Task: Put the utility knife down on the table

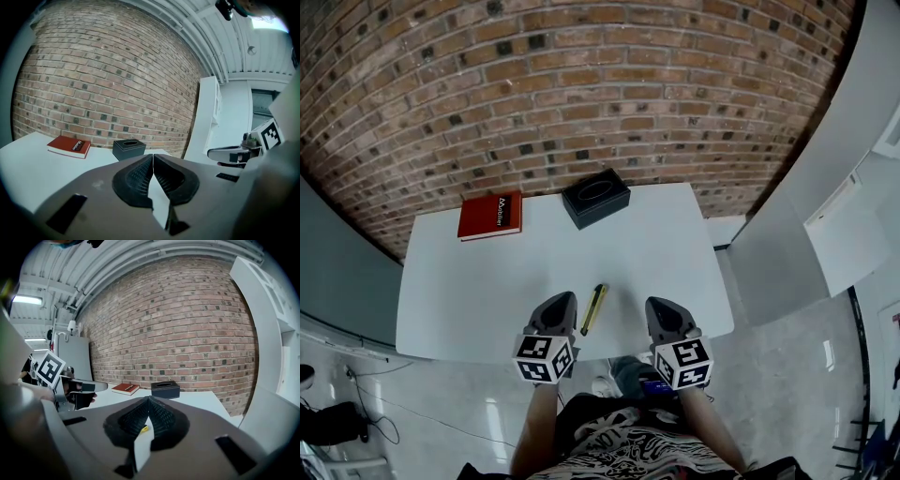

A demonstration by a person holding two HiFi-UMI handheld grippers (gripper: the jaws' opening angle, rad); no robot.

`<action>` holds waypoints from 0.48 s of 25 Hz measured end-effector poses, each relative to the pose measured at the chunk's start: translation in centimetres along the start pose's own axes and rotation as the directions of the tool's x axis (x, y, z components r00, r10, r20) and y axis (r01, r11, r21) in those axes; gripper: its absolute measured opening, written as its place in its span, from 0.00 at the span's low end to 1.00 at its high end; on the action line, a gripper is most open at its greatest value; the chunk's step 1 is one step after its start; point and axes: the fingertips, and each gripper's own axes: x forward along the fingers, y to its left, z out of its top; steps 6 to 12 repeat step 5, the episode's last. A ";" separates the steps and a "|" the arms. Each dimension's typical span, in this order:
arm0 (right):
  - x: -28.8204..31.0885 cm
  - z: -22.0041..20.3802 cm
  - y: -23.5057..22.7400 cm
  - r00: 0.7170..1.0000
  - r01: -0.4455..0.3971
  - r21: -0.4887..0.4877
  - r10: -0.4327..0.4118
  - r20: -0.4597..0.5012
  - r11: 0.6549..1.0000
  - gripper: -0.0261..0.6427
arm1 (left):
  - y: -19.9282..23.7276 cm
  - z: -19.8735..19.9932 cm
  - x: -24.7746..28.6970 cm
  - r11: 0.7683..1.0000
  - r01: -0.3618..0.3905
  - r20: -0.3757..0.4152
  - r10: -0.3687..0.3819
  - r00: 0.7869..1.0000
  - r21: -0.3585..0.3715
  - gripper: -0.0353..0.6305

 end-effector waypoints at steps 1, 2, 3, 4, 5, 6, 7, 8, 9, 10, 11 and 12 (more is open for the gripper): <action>0.1 0.0 0.0 1.000 0.000 0.000 0.000 -0.001 1.000 0.04 | 0.1 0.0 0.0 1.000 -0.001 -0.001 0.001 1.000 -0.001 0.08; 0.1 0.0 0.0 1.000 0.001 0.001 -0.001 -0.002 1.000 0.04 | 0.2 0.0 0.1 1.000 -0.001 -0.001 0.001 1.000 -0.002 0.08; 0.2 0.0 -0.1 1.000 0.002 0.001 -0.002 -0.002 1.000 0.04 | 0.3 0.0 0.2 1.000 0.000 -0.002 0.000 1.000 -0.003 0.08; 0.3 0.0 -0.1 1.000 0.003 0.001 -0.003 -0.003 1.000 0.04 | 0.3 0.0 0.2 1.000 0.000 -0.002 0.000 1.000 -0.004 0.08; 0.3 0.0 -0.2 1.000 0.004 0.001 -0.004 -0.003 1.000 0.04 | 0.4 0.0 0.3 1.000 0.001 -0.002 -0.001 1.000 -0.006 0.08; 0.3 0.0 -0.2 1.000 0.004 0.001 -0.004 -0.003 1.000 0.04 | 0.4 0.0 0.3 1.000 0.001 -0.002 -0.001 1.000 -0.006 0.08; 0.3 0.0 -0.2 1.000 0.004 0.001 -0.004 -0.003 1.000 0.04 | 0.4 0.0 0.3 1.000 0.001 -0.002 -0.001 1.000 -0.006 0.08; 0.3 0.0 -0.2 1.000 0.004 0.001 -0.004 -0.003 1.000 0.04 | 0.4 0.0 0.3 1.000 0.001 -0.002 -0.001 1.000 -0.006 0.08; 0.3 0.0 -0.2 1.000 0.004 0.001 -0.004 -0.003 1.000 0.04 | 0.4 0.0 0.3 1.000 0.001 -0.002 -0.001 1.000 -0.006 0.08; 0.3 0.0 -0.2 1.000 0.004 0.001 -0.004 -0.003 1.000 0.04 | 0.4 0.0 0.3 1.000 0.001 -0.002 -0.001 1.000 -0.006 0.08; 0.3 0.0 -0.2 1.000 0.004 0.001 -0.004 -0.003 1.000 0.04 | 0.4 0.0 0.3 1.000 0.001 -0.002 -0.001 1.000 -0.006 0.08; 0.3 0.0 -0.2 1.000 0.004 0.001 -0.004 -0.003 1.000 0.04 | 0.4 0.0 0.3 1.000 0.001 -0.002 -0.001 1.000 -0.006 0.08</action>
